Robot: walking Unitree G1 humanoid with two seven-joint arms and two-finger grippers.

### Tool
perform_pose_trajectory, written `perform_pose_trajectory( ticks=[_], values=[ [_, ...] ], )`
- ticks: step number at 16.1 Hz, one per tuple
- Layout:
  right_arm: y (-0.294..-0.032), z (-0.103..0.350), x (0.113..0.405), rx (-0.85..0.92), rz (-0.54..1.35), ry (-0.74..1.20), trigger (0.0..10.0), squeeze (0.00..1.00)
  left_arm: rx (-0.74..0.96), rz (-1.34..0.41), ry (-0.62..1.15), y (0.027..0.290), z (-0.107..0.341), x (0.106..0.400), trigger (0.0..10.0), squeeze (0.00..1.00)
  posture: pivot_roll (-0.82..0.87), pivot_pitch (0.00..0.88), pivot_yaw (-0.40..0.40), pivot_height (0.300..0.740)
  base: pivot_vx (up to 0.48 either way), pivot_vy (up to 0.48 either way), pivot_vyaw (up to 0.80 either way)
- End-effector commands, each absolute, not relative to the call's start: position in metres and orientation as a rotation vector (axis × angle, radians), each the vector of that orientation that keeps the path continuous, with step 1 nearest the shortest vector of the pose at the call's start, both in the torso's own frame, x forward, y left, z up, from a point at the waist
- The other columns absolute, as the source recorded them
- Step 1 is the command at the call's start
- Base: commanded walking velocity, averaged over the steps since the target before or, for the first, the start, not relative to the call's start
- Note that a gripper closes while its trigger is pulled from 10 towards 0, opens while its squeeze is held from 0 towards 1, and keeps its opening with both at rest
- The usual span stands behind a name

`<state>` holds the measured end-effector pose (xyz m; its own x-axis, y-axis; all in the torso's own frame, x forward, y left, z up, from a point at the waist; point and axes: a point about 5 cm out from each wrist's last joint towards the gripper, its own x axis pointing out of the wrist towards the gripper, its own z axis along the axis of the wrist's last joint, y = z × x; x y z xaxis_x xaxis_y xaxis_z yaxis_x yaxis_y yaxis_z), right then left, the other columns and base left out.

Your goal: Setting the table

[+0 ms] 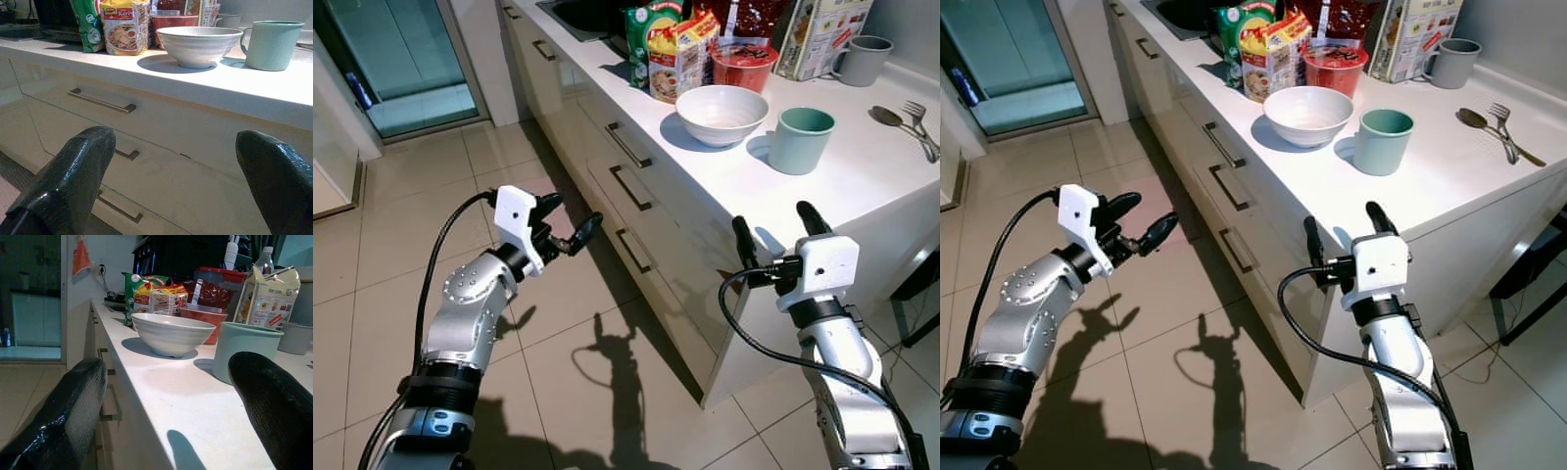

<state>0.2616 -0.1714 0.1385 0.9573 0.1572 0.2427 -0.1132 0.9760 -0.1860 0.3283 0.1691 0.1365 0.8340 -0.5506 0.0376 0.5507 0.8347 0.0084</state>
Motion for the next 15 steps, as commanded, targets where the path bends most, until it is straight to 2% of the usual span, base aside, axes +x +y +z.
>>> perform_pose_trajectory(
  ticks=[1, 15],
  values=[
    [-0.1728, 0.1372, 0.2635, -0.171, 0.136, -0.244, 10.0, 0.00, 0.009, -0.570, -0.038, 0.1709, 0.1383, 0.3299, 10.0, 0.00, -0.05, 0.000, 0.072, 0.740, 0.000, 0.000, 0.00],
    [-0.1650, 0.1329, 0.2665, -0.174, 0.167, -0.233, 10.0, 0.00, 0.068, -0.586, -0.020, 0.1699, 0.1339, 0.3285, 10.0, 0.00, -0.03, 0.000, 0.066, 0.740, 0.000, 0.000, 0.00]
  ],
)
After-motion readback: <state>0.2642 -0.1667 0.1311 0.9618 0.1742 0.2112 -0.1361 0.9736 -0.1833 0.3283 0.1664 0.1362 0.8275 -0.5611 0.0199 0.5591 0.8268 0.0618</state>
